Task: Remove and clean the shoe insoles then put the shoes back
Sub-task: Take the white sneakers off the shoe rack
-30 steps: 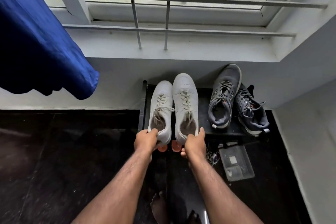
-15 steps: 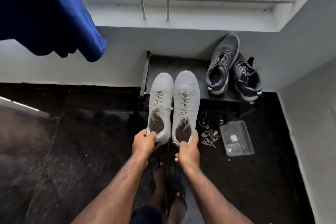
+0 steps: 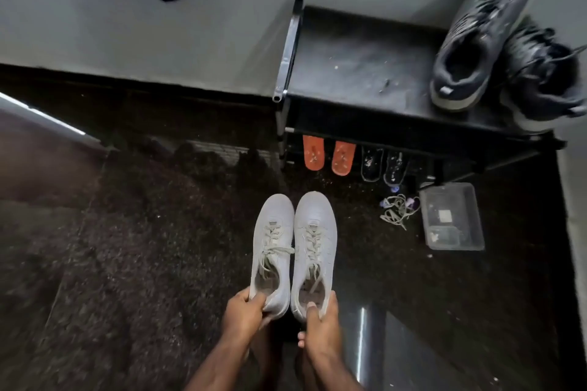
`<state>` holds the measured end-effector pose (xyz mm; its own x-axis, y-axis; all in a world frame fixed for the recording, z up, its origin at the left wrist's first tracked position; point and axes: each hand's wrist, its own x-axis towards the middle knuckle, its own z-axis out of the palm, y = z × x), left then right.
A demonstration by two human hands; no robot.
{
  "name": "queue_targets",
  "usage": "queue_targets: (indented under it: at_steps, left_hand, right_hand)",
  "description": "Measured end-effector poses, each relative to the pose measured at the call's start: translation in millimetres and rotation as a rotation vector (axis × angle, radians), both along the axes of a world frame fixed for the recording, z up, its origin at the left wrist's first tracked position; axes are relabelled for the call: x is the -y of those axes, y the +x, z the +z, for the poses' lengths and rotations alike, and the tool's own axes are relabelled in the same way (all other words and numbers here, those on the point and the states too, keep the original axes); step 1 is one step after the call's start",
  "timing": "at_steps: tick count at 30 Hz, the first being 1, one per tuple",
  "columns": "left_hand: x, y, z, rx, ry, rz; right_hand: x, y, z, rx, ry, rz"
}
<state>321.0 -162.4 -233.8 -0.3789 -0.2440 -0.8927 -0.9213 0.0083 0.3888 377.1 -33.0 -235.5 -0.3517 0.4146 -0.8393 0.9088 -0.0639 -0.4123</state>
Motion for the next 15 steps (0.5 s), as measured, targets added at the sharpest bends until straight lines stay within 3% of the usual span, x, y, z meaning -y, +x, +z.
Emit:
queue_targets:
  at_steps: [4, 11, 15]
  left_hand:
    - [28, -13, -81, 0.039, 0.027, 0.087]
    - [63, -71, -219, 0.035, 0.042, -0.021]
    - [78, -112, -285, 0.002, -0.012, -0.106]
  right_hand:
    - [28, -16, -84, 0.064, -0.019, 0.062]
    - [61, -74, -241, 0.100, -0.102, -0.006]
    - [72, -114, -295, 0.056, -0.167, -0.091]
